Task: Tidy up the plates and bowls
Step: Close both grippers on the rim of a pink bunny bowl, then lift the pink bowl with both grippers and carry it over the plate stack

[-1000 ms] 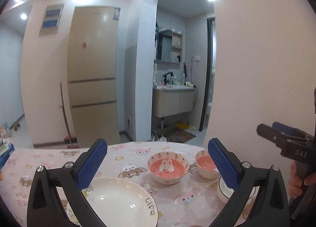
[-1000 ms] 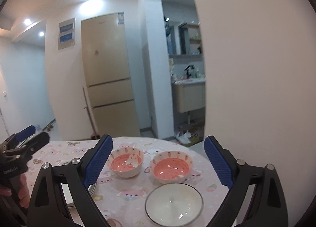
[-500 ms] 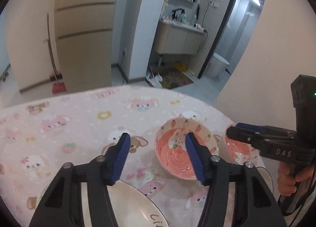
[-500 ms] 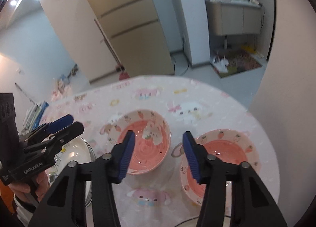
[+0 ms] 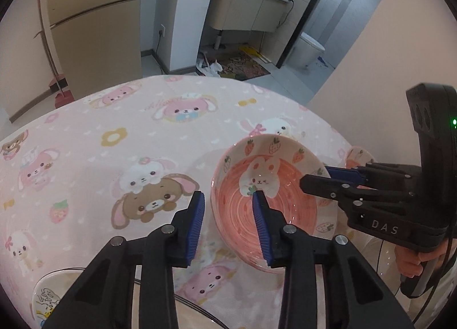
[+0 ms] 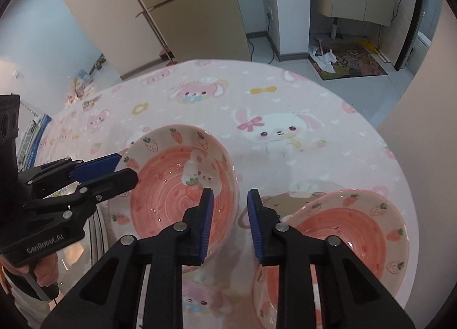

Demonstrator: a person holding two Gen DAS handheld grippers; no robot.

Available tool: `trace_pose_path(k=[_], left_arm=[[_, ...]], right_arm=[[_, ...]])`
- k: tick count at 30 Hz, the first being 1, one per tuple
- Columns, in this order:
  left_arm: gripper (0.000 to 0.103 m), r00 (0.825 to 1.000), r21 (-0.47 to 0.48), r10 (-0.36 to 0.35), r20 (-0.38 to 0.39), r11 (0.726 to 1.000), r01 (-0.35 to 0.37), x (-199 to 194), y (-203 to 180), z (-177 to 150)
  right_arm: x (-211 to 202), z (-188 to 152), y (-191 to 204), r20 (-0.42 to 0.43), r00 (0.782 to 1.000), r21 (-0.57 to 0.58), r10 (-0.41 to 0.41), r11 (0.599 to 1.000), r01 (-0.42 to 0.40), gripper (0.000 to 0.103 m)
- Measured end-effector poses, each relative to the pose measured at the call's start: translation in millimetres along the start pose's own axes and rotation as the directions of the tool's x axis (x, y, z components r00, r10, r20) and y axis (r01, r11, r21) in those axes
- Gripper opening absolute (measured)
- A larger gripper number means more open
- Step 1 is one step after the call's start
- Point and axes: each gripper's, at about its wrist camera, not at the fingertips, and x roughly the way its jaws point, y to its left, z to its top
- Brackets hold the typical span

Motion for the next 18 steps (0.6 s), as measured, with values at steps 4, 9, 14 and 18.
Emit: trace_pose_path(k=[4,9,14,18], left_arm=[[0.030,0.999,0.005,-0.002,-0.036,1.000,0.003,13,0,-3],[0.015,0.999,-0.027,0.008,-0.035,1.000,-0.009,17,8,-5],[0.011,0.999,-0.032,0.044,-0.024,0.998,-0.045,13,7,-7],[0.009,0.998,-0.049,0.056,0.016,0.997,-0.055,-2,6,-4]], right_arm=[[5,2,7,-0.005,1.000,-0.031,-0.016,0.999,0.016,0.021],[11,4,12,0.002,0.996,-0.059,-0.094,0.994,0.094,0.008],[5,4,6,0.003,0.999,-0.010,-0.037,0.999,0.038,0.006],[-2,5,13,0.011,0.998,-0.015,-0.055,0.998,0.055,0.006]])
